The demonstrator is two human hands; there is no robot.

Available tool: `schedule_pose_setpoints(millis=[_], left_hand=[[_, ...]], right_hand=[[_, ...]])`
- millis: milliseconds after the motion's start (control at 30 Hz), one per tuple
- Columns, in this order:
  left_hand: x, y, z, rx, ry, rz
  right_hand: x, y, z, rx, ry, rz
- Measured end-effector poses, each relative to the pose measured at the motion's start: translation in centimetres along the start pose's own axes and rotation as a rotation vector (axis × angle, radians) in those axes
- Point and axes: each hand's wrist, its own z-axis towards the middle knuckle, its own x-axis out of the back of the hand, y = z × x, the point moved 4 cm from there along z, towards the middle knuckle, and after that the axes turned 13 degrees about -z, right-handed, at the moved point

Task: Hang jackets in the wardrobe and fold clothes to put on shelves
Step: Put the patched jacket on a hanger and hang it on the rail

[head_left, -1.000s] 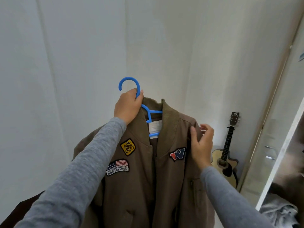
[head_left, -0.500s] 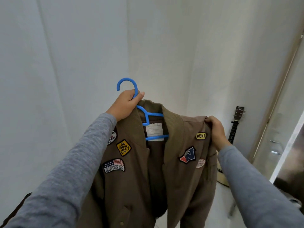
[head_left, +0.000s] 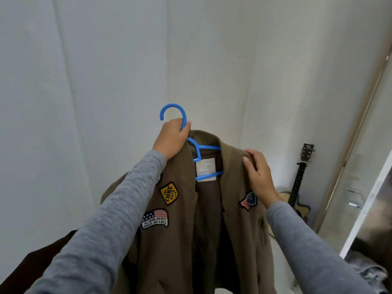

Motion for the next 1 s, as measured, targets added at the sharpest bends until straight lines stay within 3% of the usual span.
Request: schedule_pose_setpoints(millis=[133, 400, 733, 900, 1000], left_hand=[[-0.9, 0.5, 0.1, -0.014, -0.037, -0.006], [-1.8, 1.4, 0.1, -0.08, -0.136, 0.06], [-2.3, 2.6, 0.3, -0.162, -0.229, 0.133], [-1.2, 0.5, -1.0, -0.196, -0.239, 0.192], [-0.2, -2.7, -2.5, -0.098, -0.274, 0.231]], right_hand=[[-0.3, -2.3, 0.5, 0.275, 0.071, -0.442], [-1.4, -5.5, 1.5, 0.396, -0.03, -0.542], [-3.3, -8.5, 1.8, 0.359, 0.007, -0.405], [-3.0, -7.8, 2.3, 0.196, 0.092, -0.44], [-2.1, -7.1, 3.1, 0.089, 0.138, -0.497]])
